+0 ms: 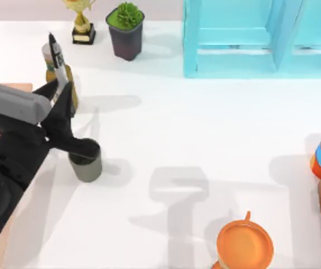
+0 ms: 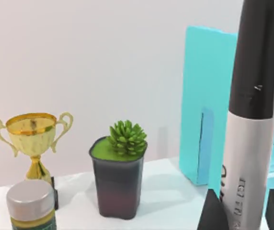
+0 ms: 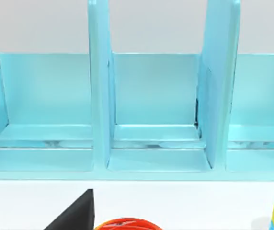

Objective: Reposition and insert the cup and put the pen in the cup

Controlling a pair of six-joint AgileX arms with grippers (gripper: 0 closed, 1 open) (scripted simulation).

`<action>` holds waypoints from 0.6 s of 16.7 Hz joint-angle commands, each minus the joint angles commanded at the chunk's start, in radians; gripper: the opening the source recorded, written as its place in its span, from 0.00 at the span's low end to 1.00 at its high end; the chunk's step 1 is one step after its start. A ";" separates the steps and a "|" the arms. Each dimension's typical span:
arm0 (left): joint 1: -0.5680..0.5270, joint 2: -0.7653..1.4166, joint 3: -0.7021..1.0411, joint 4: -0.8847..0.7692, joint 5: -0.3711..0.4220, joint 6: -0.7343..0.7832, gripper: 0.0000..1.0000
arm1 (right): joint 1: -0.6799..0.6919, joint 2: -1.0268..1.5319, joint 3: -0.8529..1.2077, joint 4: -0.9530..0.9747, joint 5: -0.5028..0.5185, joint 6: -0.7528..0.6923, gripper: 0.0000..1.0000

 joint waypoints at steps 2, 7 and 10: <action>0.000 0.000 0.000 0.000 0.000 0.000 0.00 | 0.000 0.000 0.000 0.000 0.000 0.000 1.00; 0.000 0.000 0.000 0.000 0.000 0.000 0.30 | 0.000 0.000 0.000 0.000 0.000 0.000 1.00; 0.000 0.000 0.000 0.000 0.000 0.000 0.53 | 0.000 0.000 0.000 0.000 0.000 0.000 1.00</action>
